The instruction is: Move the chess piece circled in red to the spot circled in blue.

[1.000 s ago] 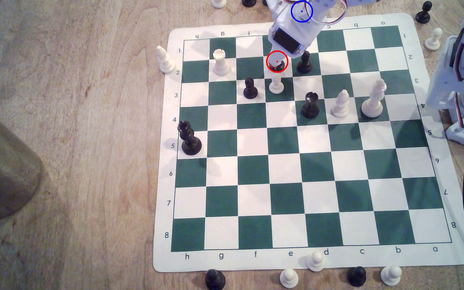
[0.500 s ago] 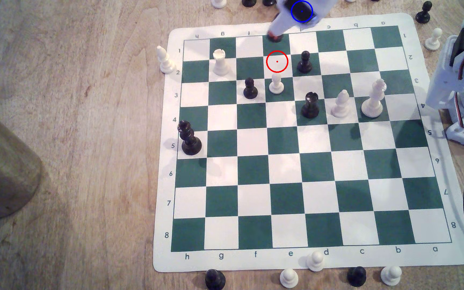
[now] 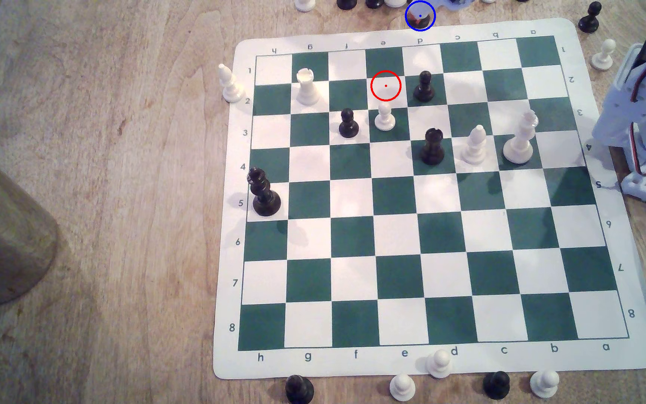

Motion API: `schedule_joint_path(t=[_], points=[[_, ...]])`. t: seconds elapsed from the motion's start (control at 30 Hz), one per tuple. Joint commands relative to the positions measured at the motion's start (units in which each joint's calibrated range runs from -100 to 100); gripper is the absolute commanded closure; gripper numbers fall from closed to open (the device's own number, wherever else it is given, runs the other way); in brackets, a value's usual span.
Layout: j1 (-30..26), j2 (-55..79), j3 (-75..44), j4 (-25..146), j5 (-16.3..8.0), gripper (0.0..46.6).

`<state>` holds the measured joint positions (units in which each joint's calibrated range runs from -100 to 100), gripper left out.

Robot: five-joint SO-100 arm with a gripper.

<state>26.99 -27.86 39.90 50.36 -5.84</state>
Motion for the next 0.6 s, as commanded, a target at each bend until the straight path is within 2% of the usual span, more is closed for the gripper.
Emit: schedule_joint_path(t=[0.0,0.57], points=[[3.0,3.75,-0.37,-5.64,0.44,46.4],[6.29,18.27,-5.09,-13.42,1.56,46.4]])
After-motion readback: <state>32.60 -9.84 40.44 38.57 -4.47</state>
